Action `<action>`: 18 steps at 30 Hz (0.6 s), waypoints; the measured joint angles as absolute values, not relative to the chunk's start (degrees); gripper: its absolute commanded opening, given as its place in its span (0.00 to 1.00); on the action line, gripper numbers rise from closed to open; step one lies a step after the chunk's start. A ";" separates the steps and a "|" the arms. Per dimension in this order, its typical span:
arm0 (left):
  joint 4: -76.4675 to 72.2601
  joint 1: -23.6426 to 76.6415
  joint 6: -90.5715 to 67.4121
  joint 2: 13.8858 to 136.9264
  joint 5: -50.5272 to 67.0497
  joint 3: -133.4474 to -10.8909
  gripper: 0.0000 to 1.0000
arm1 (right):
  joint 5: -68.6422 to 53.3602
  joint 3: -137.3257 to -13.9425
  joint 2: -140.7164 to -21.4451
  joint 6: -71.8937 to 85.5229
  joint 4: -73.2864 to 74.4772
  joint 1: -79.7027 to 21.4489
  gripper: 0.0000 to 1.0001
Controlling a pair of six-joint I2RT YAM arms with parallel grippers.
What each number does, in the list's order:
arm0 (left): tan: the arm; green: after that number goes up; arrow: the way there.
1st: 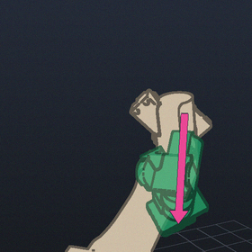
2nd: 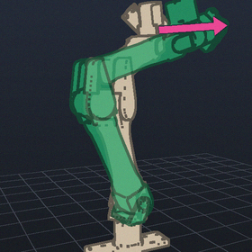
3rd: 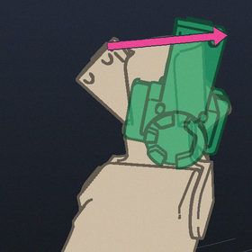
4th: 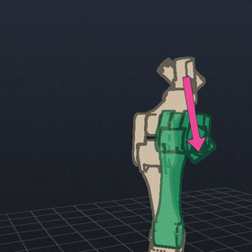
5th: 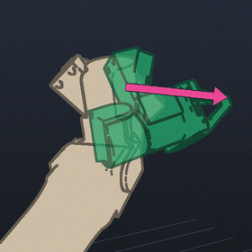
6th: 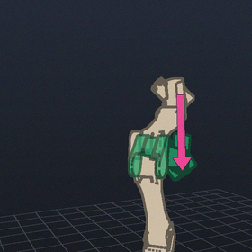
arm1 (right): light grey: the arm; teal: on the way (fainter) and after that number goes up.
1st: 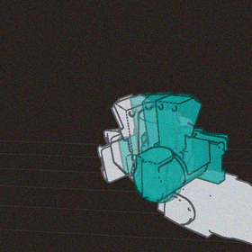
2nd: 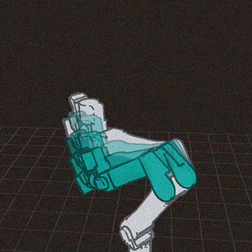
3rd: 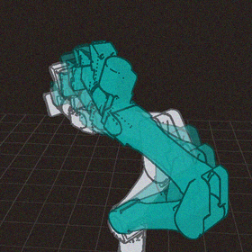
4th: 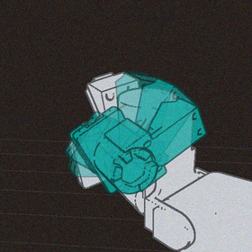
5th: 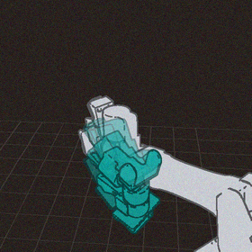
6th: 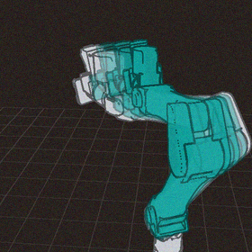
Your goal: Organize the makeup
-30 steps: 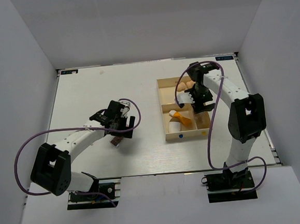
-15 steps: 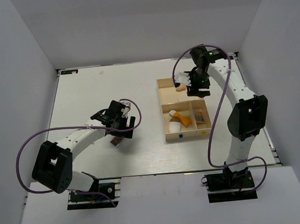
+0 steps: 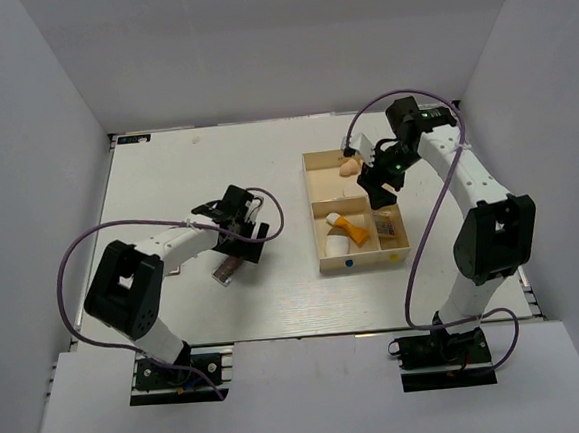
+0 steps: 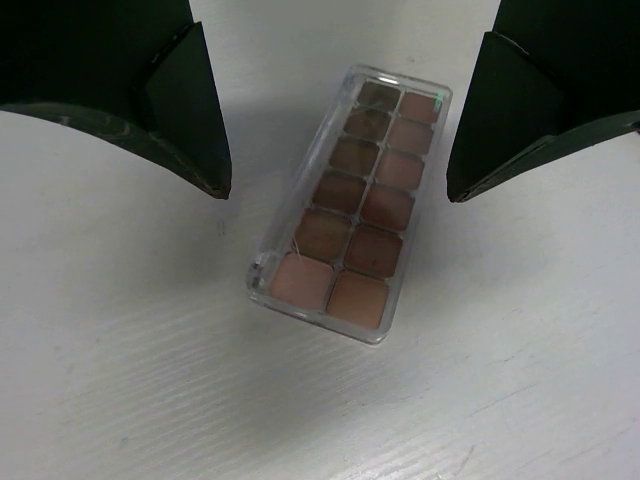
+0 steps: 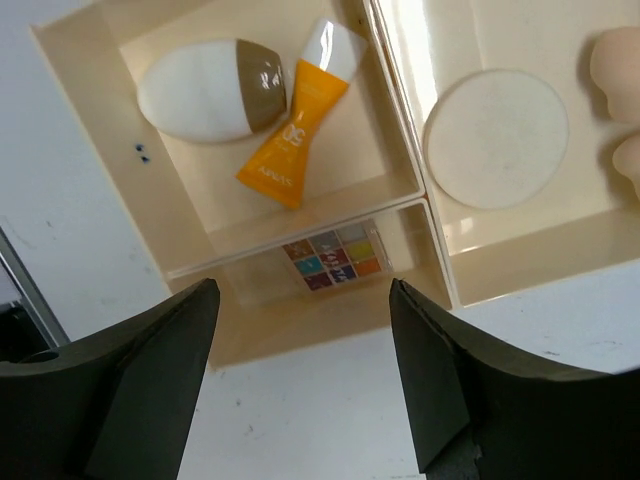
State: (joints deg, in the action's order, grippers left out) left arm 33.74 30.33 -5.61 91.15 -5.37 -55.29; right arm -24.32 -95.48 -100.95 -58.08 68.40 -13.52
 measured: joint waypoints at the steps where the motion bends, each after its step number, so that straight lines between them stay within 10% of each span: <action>1: 33.54 30.22 -5.26 92.20 -5.39 -55.35 0.98 | -25.02 -94.87 -100.07 -57.41 67.94 -13.52 0.75; 9: 32.29 28.69 -3.73 96.36 -3.20 -56.38 0.88 | -28.99 -91.13 -95.33 -54.43 64.40 -13.28 0.75; 18: 32.71 27.33 -3.01 97.19 -1.30 -57.28 0.29 | -31.73 -87.66 -93.82 -51.07 60.97 -12.78 0.74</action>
